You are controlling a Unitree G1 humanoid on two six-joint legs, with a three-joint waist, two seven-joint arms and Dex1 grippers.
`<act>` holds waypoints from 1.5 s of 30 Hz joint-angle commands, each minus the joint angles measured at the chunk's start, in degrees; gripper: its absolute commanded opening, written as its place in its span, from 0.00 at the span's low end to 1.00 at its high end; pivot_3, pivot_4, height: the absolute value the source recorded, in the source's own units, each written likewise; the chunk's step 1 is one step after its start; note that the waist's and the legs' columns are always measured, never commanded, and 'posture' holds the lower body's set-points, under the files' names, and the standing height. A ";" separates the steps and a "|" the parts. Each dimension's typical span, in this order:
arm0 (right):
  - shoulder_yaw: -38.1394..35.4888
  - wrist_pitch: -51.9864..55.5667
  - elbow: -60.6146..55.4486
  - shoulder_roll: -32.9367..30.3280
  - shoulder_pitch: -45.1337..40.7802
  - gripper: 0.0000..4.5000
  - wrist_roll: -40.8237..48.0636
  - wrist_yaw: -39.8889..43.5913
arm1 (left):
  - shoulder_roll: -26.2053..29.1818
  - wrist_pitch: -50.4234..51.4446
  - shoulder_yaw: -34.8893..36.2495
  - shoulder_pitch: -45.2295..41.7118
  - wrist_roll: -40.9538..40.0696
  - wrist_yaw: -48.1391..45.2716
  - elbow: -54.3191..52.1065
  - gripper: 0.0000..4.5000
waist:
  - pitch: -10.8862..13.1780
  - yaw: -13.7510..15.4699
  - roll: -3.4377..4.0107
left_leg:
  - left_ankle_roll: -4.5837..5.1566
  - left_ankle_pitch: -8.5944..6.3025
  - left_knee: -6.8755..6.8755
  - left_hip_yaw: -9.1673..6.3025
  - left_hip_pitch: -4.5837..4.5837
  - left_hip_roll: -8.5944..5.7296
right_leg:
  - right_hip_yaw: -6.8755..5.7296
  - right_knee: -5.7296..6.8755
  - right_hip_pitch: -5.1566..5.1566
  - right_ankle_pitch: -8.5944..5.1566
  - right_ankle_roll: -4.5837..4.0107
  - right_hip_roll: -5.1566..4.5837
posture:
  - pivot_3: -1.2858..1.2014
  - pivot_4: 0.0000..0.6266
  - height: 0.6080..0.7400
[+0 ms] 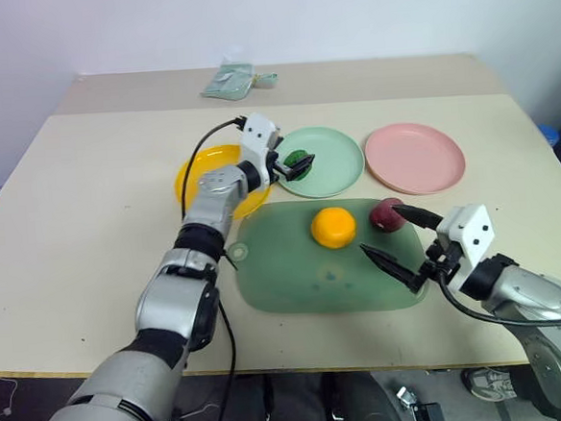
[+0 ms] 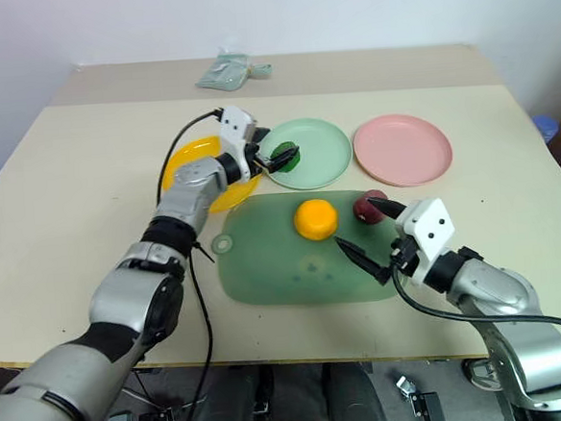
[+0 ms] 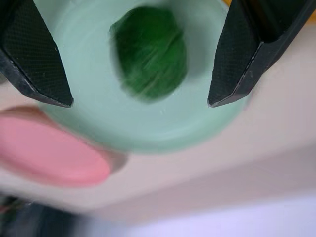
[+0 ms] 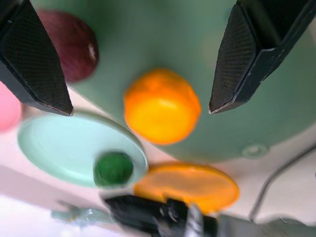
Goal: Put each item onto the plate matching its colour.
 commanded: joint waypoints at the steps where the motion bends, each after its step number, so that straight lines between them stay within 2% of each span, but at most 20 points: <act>1: -3.93 0.00 -2.24 -2.15 2.07 1.00 2.94 3.23 | 4.43 8.39 -5.61 8.48 -4.79 -13.62 -18.94 0.99 | -0.01 0.00 0.02 | 0.00 0.00 0.00 0.00 0.01 0.01 | 0.02 0.00 0.01 0.00 0.00 -0.01 | 0.52 0.24 1.00; 5: -5.27 0.66 -2.70 -3.83 4.09 1.00 4.48 5.57 | 6.12 10.39 -10.38 13.18 -2.94 -15.65 -27.07 0.99 | -0.01 0.74 0.01 | 0.14 -0.08 0.10 -0.07 0.03 -0.01 | 0.02 0.00 0.15 0.00 -0.01 -0.04 | 0.52 0.24 1.00; 13: -5.64 2.03 -4.42 -3.98 4.50 1.00 5.14 5.06 | 1.60 7.49 -15.98 12.19 1.41 -14.22 -24.68 0.99 | -0.02 0.26 0.00 | 0.44 -0.24 0.15 -0.09 0.03 -0.02 | 0.02 0.00 0.17 0.02 0.03 -0.01 | 0.52 0.24 1.00; 17: -5.49 2.18 -5.03 -3.64 4.60 1.00 4.82 4.14 | 1.05 6.24 -17.98 10.78 5.07 -12.21 -20.92 0.99 | -0.02 0.35 0.01 | 0.44 -0.24 0.15 -0.09 0.06 0.01 | 0.02 0.01 0.16 0.02 0.03 0.02 | 0.52 0.24 1.00; 20: -5.47 2.17 -5.23 -3.63 4.72 1.00 4.81 3.79 | 0.85 5.18 -17.82 10.19 6.22 -10.80 -18.94 0.80 | -0.03 0.36 0.01 | 0.45 -0.25 0.15 -0.08 0.07 -0.01 | 0.02 0.01 0.17 0.02 0.03 0.07 | 0.52 0.24 1.00; 25: -5.49 1.98 -5.22 -3.72 4.76 1.00 4.71 3.65 | 1.88 4.48 -16.48 10.96 5.55 -10.57 -20.44 0.27 | -0.08 0.38 -0.01 | 0.45 -0.25 0.16 -0.08 0.08 -0.01 | 0.02 0.00 0.20 0.02 0.03 0.02 | 0.52 0.24 1.00; 28: -5.21 1.73 -4.93 -3.76 4.37 1.00 4.51 3.68 | 1.43 6.05 -11.97 11.28 2.19 -7.92 -21.97 0.27 | -0.08 0.32 -0.01 | 0.45 -0.25 0.15 -0.09 0.08 0.00 | 0.02 0.00 0.19 0.02 0.03 0.00 | 0.52 0.24 1.00; 32: -5.17 0.83 -4.34 -3.67 4.13 1.00 4.07 4.07 | 1.48 9.24 -1.95 11.60 -2.17 1.90 -24.65 0.27 | -0.07 0.25 -0.02 | 0.45 -0.24 0.16 -0.09 0.05 0.02 | 0.03 0.02 0.13 0.02 0.03 -0.01 | 0.52 0.24 1.00; 35: -5.06 0.37 -3.85 -3.53 4.14 1.00 3.96 4.32 | 2.93 11.80 1.49 13.50 -3.94 4.70 -28.04 0.27 | -0.07 0.30 -0.02 | 0.44 -0.24 0.16 -0.09 0.05 0.02 | 0.03 0.03 0.13 0.02 0.03 -0.02 | 0.52 0.24 1.00; 38: -4.00 -0.31 -2.59 -3.35 3.81 1.00 3.55 5.09 | 4.81 15.00 2.39 16.95 -7.19 2.16 -32.66 0.45 | -0.08 0.33 -0.01 | 0.43 -0.24 0.15 -0.08 0.05 0.02 | 0.03 0.02 0.14 0.02 0.04 -0.04 | 0.52 0.24 1.00; 43: -2.35 -0.56 -0.97 -3.28 1.80 1.00 3.06 5.51 | 5.44 17.42 -1.82 17.52 -7.28 -1.16 -36.32 0.99 | -0.06 0.61 -0.03 | 0.41 -0.23 0.20 -0.10 0.04 -0.04 | 0.01 0.02 0.18 0.02 0.04 -0.08 | 0.52 0.24 1.00; 45: -1.60 -0.32 -0.72 -3.15 0.78 1.00 2.89 5.28 | 4.63 15.71 -5.29 16.12 -4.33 -1.47 -34.17 0.99 | -0.07 0.55 -0.03 | 0.41 -0.23 0.20 -0.10 0.04 -0.04 | 0.01 0.02 0.19 0.02 0.04 -0.06 | 0.52 0.24 1.00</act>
